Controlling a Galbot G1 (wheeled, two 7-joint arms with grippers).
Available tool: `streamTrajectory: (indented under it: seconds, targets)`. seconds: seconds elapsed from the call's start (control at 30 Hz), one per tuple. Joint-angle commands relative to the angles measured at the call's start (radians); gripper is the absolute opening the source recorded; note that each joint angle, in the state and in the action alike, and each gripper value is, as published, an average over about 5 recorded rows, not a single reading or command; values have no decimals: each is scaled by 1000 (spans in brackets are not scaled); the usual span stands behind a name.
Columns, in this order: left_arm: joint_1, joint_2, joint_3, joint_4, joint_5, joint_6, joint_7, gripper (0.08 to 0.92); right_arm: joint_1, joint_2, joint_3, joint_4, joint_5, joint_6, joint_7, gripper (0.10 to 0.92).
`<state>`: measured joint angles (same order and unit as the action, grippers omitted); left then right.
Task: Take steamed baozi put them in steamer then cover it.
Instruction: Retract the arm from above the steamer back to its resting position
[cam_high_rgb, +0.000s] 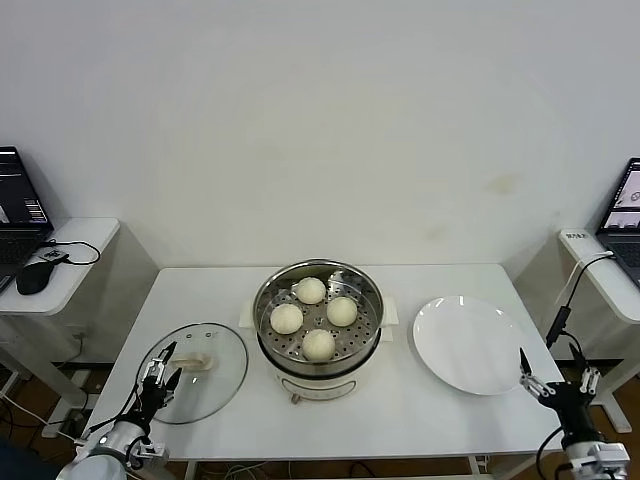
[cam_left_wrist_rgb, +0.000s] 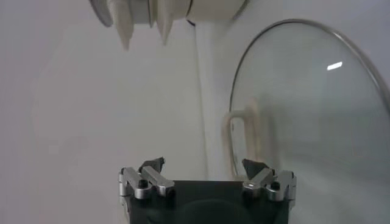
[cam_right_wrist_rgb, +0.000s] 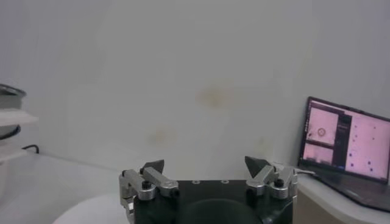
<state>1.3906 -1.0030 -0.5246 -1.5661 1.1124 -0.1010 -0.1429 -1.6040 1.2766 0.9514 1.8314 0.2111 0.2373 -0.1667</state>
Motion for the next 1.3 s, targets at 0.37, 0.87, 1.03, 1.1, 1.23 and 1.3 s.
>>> streamTrajectory:
  seconds: [0.37, 0.87, 1.03, 1.1, 1.23, 1.3]
  targets:
    - [-117, -21, 33, 43, -25, 4, 39, 823, -19, 14, 15, -17, -9, 10, -7, 823]
    - [-170, -54, 57, 115, -30, 5, 36, 823, -13, 20, 1, -40, -21, 11, -13, 823]
    - [-173, -55, 57, 140, -28, 6, 32, 776, -12, 21, -1, -43, -23, 13, -14, 823]
    - [-174, -58, 57, 150, -28, 5, 26, 720, -12, 22, -3, -44, -23, 13, -15, 823]
    - [-177, -63, 54, 163, -29, 1, 7, 608, -13, 24, -6, -45, -24, 15, -16, 823]
    - [-176, -64, 51, 162, -31, -3, -2, 547, -13, 24, -8, -45, -25, 16, -16, 823]
